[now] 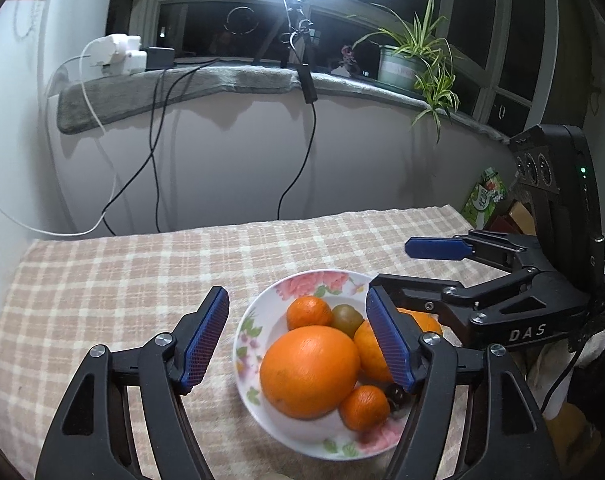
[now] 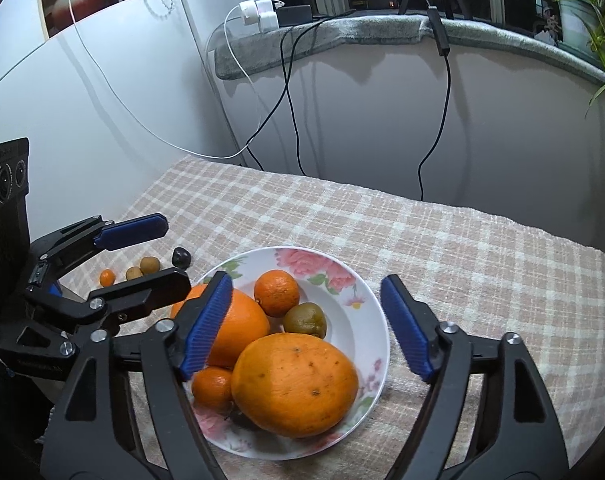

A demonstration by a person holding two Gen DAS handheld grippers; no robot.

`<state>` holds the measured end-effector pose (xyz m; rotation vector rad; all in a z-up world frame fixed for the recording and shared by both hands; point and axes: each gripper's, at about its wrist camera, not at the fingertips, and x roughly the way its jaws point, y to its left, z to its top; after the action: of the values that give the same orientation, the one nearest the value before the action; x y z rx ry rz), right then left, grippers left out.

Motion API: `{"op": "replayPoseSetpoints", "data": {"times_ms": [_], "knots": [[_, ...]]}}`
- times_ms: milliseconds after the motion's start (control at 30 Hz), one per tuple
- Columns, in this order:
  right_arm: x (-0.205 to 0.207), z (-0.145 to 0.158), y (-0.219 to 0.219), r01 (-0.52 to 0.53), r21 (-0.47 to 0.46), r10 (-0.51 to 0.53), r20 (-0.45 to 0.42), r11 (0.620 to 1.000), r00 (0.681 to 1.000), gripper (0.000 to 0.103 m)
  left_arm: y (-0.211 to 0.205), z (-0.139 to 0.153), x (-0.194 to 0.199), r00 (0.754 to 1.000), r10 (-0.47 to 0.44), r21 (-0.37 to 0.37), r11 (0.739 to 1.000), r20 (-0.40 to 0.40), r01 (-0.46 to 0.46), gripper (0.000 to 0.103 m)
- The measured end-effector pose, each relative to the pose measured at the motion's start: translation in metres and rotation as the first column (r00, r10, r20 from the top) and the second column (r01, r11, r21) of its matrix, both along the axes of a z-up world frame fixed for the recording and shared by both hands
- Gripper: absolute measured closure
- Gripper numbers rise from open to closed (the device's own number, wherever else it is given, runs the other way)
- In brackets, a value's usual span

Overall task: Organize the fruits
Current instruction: 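Open the right gripper to drop the kiwi while the left releases the mandarin, then move both tools back to the brown kiwi and small orange fruit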

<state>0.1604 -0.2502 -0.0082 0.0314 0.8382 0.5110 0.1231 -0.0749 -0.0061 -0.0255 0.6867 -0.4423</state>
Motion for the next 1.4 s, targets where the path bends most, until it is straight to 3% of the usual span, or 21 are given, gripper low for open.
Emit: {"op": "replayPoseSetpoints", "data": {"times_ms": [67, 600, 1233, 1400], "knots": [[-0.005, 0.003, 0.003, 0.000, 0.006, -0.001, 0.016, 1.000, 1.000, 0.016, 0.005, 0.001, -0.004, 1.000, 0.013, 0.002, 1.000, 0.005, -0.013, 0.032], [-0.029, 0.012, 0.054, -0.108, 0.036, 0.106, 0.053, 0.993, 0.993, 0.011, 0.069, -0.008, -0.039, 0.989, 0.150, 0.024, 0.988, 0.008, -0.151, 0.032], [-0.048, 0.001, 0.149, -0.294, 0.021, 0.293, 0.034, 0.956, 0.955, 0.011, 0.173, -0.050, -0.080, 0.935, 0.350, 0.053, 0.936, -0.056, -0.347, 0.032], [-0.050, -0.012, 0.173, -0.313, 0.016, 0.313, 0.003, 0.950, 0.950, 0.011, 0.190, -0.063, -0.082, 0.926, 0.367, 0.040, 0.930, -0.084, -0.365, 0.040]]}}
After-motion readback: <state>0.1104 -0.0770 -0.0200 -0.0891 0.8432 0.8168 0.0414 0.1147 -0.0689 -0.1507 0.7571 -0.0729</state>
